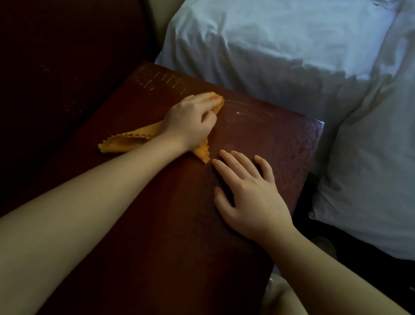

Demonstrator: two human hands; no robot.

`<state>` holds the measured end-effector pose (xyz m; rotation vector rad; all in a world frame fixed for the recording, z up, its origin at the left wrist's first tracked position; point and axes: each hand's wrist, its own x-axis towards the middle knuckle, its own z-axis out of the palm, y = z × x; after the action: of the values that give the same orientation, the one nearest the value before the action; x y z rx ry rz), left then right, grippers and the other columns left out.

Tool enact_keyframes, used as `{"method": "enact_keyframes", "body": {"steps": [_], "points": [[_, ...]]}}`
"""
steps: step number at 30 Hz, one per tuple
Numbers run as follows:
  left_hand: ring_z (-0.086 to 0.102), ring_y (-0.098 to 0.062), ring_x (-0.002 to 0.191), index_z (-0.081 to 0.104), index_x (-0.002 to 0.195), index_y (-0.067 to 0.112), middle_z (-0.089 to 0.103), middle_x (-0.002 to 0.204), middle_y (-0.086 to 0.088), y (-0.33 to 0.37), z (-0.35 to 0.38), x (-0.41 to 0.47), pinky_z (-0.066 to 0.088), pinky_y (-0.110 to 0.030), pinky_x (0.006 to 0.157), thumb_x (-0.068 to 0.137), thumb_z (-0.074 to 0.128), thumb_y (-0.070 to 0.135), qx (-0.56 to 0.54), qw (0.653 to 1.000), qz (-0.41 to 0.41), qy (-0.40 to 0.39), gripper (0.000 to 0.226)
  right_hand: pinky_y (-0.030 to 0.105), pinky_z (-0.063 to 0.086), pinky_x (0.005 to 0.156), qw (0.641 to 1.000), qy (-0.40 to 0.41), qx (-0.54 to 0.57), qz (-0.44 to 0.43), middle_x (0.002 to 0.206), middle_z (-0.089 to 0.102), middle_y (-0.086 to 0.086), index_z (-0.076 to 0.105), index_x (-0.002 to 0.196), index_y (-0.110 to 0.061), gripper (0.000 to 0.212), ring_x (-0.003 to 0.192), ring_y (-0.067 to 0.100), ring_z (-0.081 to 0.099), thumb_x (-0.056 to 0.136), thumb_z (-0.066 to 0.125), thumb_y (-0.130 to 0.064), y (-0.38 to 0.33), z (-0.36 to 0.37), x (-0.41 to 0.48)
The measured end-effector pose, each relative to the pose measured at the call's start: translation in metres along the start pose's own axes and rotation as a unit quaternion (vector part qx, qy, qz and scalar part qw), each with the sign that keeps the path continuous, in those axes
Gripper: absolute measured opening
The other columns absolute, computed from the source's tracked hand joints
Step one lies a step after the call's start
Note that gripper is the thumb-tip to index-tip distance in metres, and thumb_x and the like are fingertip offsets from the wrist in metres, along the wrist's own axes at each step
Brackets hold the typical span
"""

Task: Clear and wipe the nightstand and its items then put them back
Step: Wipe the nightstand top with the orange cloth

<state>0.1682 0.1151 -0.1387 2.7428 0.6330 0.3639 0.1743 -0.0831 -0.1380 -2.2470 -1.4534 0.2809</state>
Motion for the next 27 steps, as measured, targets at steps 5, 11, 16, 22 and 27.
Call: {"method": "enact_keyframes", "body": {"steps": [5,11,16,22,27], "points": [[0.039,-0.012,0.131,0.053,0.13,0.022,0.046,0.14,0.003,-0.015,-0.02,-0.029,0.022,-0.025,0.11,0.088,0.034,0.029,-0.01,0.992,0.105,-0.075,0.047,0.042,0.004,0.113,1.0,0.007,0.004,-0.002,0.148,0.037,0.0,0.042,0.139,-0.02,0.054,0.139,0.018,0.025,0.088,0.036,-0.039,0.0,0.001,0.0],[0.037,-0.016,0.132,0.05,0.133,0.023,0.044,0.142,0.002,-0.014,-0.01,-0.008,0.021,-0.028,0.11,0.092,0.036,0.025,0.015,0.999,0.026,-0.032,0.043,0.041,0.002,0.113,1.0,0.006,0.006,-0.002,0.148,0.036,0.0,0.041,0.139,-0.02,0.055,0.139,0.018,0.024,0.088,0.034,-0.039,0.001,0.002,0.0],[0.037,-0.019,0.131,0.049,0.134,0.019,0.043,0.143,-0.001,0.001,0.001,0.002,0.026,-0.029,0.106,0.093,0.04,0.02,0.016,1.0,-0.027,0.003,0.042,0.041,0.003,0.113,1.0,0.01,0.004,-0.001,0.148,0.037,0.0,0.043,0.138,-0.021,0.055,0.139,0.018,0.025,0.087,0.033,-0.04,0.0,0.002,0.0],[0.038,-0.013,0.131,0.052,0.131,0.024,0.045,0.141,0.004,-0.012,-0.02,-0.038,0.021,-0.024,0.108,0.088,0.035,0.029,0.0,0.993,0.091,-0.076,0.046,0.042,0.005,0.113,1.0,0.014,0.004,-0.004,0.147,0.038,0.0,0.043,0.138,-0.021,0.055,0.138,0.018,0.027,0.088,0.035,-0.04,0.002,0.004,0.001],[0.036,-0.016,0.132,0.047,0.135,0.02,0.043,0.143,0.001,-0.011,-0.012,-0.04,0.018,-0.027,0.11,0.093,0.036,0.024,0.05,0.999,0.003,-0.005,0.043,0.042,0.004,0.113,1.0,0.018,0.007,-0.003,0.147,0.038,0.0,0.043,0.138,-0.021,0.055,0.138,0.018,0.027,0.087,0.034,-0.04,0.001,0.004,0.001]]}}
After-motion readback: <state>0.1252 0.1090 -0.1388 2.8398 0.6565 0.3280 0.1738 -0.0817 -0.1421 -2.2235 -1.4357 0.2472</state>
